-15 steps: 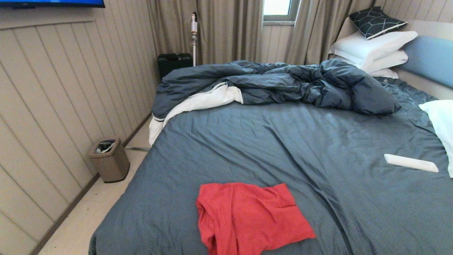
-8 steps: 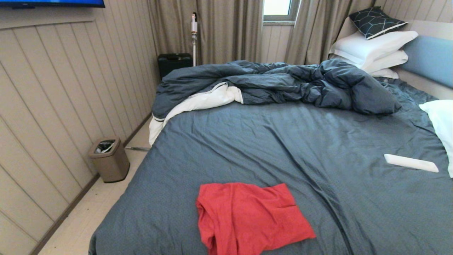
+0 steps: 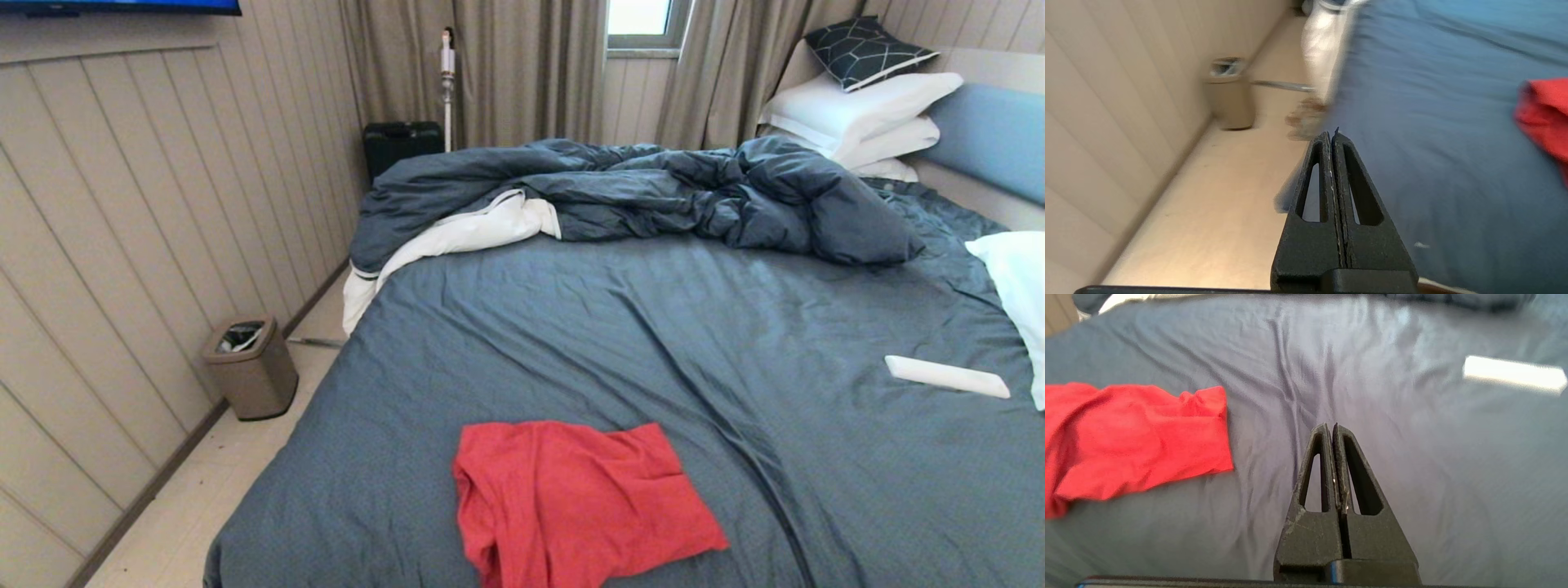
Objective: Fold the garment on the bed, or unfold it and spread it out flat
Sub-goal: Unford the red T-shirt
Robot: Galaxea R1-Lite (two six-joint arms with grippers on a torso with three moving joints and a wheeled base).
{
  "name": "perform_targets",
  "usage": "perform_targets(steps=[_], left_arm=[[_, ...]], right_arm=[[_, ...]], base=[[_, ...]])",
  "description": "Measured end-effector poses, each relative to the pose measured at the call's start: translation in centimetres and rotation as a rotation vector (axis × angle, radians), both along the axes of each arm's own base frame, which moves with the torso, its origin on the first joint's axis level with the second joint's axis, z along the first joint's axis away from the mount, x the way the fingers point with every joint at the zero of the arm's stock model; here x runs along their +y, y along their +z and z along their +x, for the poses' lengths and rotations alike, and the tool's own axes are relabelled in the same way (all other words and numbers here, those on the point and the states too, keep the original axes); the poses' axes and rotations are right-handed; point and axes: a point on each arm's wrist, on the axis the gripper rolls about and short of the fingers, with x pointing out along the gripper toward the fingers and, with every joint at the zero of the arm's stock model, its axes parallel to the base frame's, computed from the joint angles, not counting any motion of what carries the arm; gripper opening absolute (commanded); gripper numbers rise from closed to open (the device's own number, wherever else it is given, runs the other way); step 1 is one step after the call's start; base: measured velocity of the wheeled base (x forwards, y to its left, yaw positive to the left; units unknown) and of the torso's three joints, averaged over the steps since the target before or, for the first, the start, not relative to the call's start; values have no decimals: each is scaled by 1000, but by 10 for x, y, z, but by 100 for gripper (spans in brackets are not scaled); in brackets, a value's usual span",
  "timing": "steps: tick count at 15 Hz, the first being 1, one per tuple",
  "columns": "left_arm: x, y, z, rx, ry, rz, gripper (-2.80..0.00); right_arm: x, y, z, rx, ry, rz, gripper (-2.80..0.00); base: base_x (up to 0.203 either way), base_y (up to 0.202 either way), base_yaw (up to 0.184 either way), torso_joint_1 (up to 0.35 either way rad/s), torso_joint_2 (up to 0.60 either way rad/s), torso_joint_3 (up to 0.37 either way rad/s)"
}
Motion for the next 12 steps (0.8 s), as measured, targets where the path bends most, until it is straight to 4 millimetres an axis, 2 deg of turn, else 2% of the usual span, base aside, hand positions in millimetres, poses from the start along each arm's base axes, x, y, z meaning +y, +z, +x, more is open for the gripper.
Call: perform_targets(steps=[4, 7, 12], left_arm=[[-2, 5, 1, -53, -75, -18, -280], [-2, 19, 1, -185, -86, 0, -280], [-2, 21, 1, -208, -83, -51, -280]], right_arm=[[0, 4, 0, -40, 0, -13, -280], [0, 6, 0, -58, 3, 19, -280], [1, 10, -1, -99, 31, 28, -280]], base=[[0, 0, 0, 0, 0, 0], [0, 0, 0, 0, 0, 0], [0, 0, 0, 0, 0, 0]])
